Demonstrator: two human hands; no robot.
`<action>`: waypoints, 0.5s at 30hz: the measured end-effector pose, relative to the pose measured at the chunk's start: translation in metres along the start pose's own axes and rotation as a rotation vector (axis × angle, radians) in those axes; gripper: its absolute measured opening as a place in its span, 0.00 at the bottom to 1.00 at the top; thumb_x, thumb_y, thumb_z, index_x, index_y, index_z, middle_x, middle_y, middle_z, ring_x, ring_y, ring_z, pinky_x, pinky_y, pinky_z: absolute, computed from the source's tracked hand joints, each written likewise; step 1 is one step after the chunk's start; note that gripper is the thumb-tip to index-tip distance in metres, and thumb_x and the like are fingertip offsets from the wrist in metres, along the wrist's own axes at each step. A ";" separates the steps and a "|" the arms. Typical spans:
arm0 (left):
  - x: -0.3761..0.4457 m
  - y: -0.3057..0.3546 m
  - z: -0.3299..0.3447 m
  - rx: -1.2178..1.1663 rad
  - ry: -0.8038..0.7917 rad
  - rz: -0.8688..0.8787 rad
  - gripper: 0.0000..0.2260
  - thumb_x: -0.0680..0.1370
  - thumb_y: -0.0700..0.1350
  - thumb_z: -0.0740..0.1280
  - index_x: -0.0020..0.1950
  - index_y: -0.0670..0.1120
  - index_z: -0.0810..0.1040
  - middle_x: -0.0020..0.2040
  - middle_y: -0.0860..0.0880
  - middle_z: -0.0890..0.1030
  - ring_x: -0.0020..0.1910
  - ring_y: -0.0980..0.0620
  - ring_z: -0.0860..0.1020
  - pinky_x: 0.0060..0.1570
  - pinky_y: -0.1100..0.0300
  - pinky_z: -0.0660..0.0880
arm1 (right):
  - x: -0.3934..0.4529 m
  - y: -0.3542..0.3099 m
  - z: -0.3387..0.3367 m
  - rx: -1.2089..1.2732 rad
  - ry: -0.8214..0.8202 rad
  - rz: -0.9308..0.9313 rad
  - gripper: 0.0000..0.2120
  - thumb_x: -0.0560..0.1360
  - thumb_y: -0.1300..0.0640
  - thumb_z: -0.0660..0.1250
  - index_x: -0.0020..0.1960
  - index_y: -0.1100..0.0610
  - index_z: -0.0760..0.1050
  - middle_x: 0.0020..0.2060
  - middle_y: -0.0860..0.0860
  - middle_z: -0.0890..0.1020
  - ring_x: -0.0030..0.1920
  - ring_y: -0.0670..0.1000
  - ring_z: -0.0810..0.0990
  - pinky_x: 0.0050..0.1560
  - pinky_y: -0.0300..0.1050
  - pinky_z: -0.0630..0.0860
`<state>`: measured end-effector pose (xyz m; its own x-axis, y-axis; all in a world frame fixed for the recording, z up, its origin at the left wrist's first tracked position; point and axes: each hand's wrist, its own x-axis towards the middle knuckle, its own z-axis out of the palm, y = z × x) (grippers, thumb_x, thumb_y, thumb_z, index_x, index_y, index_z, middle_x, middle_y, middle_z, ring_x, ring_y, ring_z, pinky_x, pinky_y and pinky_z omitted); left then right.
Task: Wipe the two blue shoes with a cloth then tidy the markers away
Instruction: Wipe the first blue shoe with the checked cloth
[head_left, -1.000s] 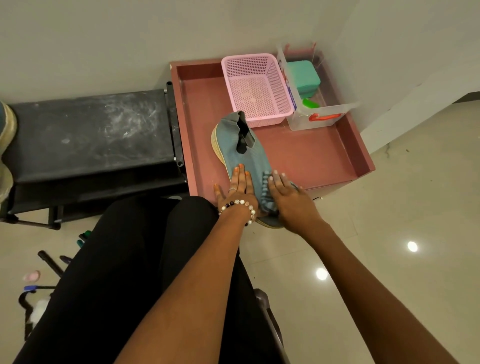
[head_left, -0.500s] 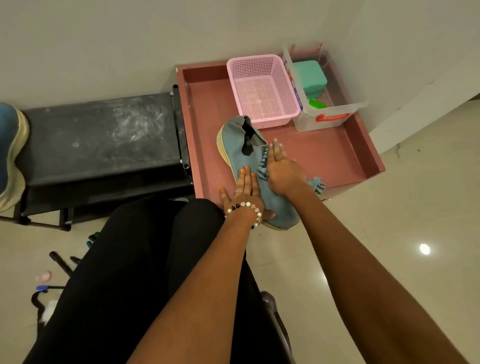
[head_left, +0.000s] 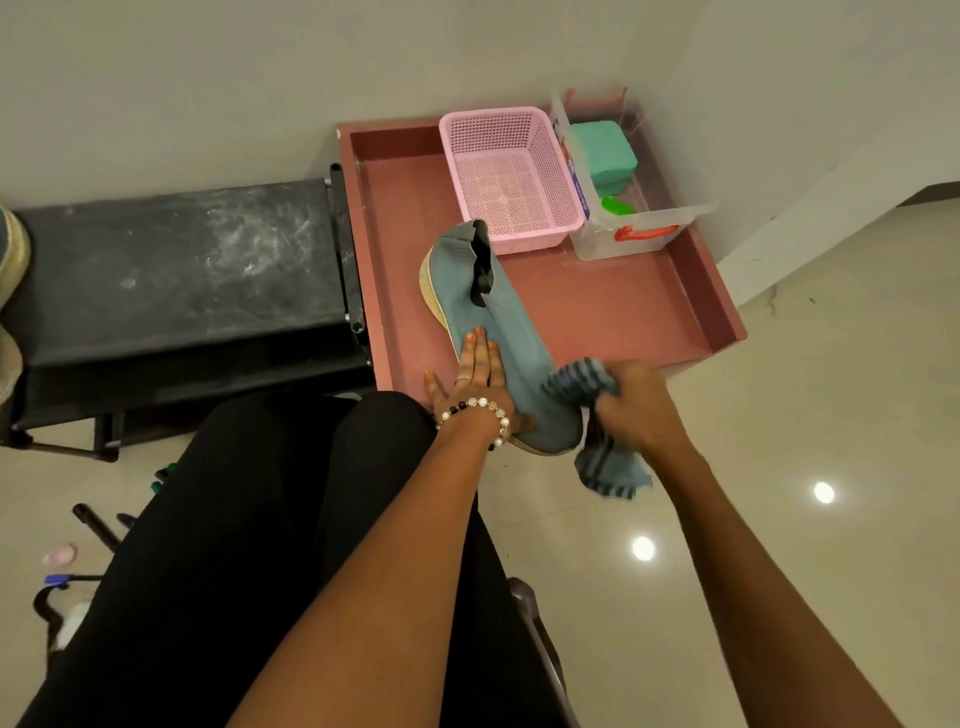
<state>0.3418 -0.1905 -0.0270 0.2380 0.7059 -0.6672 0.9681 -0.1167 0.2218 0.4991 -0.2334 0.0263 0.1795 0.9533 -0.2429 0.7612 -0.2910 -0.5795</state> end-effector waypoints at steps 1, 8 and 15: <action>0.000 0.001 0.000 0.004 -0.004 -0.004 0.50 0.74 0.67 0.62 0.75 0.45 0.29 0.72 0.50 0.23 0.72 0.52 0.26 0.69 0.32 0.42 | 0.009 -0.009 -0.004 0.039 0.124 0.029 0.10 0.66 0.71 0.58 0.33 0.58 0.69 0.29 0.54 0.74 0.35 0.58 0.73 0.36 0.44 0.64; -0.002 0.001 -0.005 0.057 -0.038 0.000 0.46 0.76 0.66 0.59 0.76 0.46 0.31 0.74 0.49 0.26 0.73 0.51 0.27 0.69 0.30 0.43 | 0.063 -0.048 0.040 -0.256 0.121 -0.359 0.21 0.70 0.66 0.65 0.64 0.62 0.74 0.61 0.61 0.75 0.58 0.61 0.74 0.55 0.48 0.72; 0.004 -0.003 0.006 0.128 0.031 0.023 0.43 0.77 0.65 0.56 0.77 0.45 0.34 0.75 0.47 0.28 0.74 0.49 0.29 0.68 0.31 0.45 | 0.012 0.014 0.062 -0.650 -0.068 -0.393 0.29 0.61 0.62 0.77 0.62 0.60 0.77 0.64 0.55 0.76 0.65 0.55 0.74 0.61 0.62 0.71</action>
<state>0.3402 -0.1915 -0.0342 0.2597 0.7227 -0.6405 0.9650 -0.2200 0.1429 0.4727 -0.2314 -0.0327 -0.2031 0.9637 -0.1730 0.9788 0.1949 -0.0633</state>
